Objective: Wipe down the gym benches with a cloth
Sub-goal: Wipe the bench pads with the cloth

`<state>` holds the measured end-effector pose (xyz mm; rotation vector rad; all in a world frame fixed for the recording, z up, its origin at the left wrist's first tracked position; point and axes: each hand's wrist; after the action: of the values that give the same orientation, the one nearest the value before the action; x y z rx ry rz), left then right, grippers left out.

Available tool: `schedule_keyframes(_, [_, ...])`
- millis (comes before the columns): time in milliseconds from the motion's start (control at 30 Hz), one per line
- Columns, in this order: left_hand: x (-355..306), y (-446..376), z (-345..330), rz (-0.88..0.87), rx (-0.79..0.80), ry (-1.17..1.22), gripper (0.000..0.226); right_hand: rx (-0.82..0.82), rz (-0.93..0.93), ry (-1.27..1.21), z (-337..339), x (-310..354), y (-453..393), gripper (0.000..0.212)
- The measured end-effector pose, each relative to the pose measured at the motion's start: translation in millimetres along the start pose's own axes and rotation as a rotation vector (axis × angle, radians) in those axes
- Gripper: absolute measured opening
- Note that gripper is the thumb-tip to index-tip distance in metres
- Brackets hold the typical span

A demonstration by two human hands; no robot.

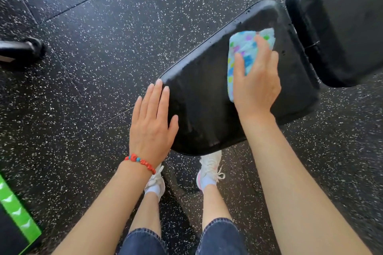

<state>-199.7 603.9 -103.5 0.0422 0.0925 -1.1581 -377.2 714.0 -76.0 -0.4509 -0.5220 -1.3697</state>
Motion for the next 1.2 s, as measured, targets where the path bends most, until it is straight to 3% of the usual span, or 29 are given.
schedule_keyframes(133, [-4,0,-2,0.028,-0.014,-0.012,0.051,0.095,0.445,0.059,-15,14,28,0.038])
schedule_keyframes(233, [-9,-1,-1,0.027,-0.029,-0.033,0.051,0.166,0.603,0.082,-20,6,18,0.038])
schedule_keyframes(300, [-14,-3,1,0.010,-0.040,-0.029,0.051,0.086,0.564,0.141,-14,-4,-7,0.038])
schedule_keyframes(433, [-28,-14,0,-0.024,-0.050,-0.030,0.051,0.040,0.130,0.083,10,-13,-61,0.045])
schedule_keyframes(467, [-31,-17,-1,-0.029,-0.050,-0.035,0.051,0.037,0.102,0.068,10,-13,-62,0.046])
schedule_keyframes(567, [-38,-25,-7,-0.030,-0.053,-0.068,0.052,0.040,0.312,0.085,3,-8,-29,0.042])
schedule_keyframes(667, [-40,-25,-11,-0.025,-0.075,-0.090,0.052,0.201,0.534,0.082,0,-10,4,0.039])
schedule_keyframes(733, [-40,-24,-12,-0.026,-0.082,-0.096,0.052,0.205,0.602,0.134,6,-23,-7,0.038])
schedule_keyframes(800, [-40,-23,-13,-0.026,-0.086,-0.102,0.052,0.102,0.515,0.204,21,-39,-26,0.038])
schedule_keyframes(933, [-41,-23,-15,-0.026,-0.110,-0.107,0.051,0.031,0.075,0.103,42,-55,-44,0.046])
schedule_keyframes(1200, [-39,-23,-15,-0.034,-0.125,-0.103,0.051,0.153,0.469,0.121,25,-44,42,0.036])
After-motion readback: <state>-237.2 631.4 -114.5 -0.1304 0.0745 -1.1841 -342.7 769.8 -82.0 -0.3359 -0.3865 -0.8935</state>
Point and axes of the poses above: each hand's wrist, its own y-axis away from the middle knuckle, its own z-axis out of the back of the hand, x = y × z, and after that the axes turned 13 degrees about -y, right-handed
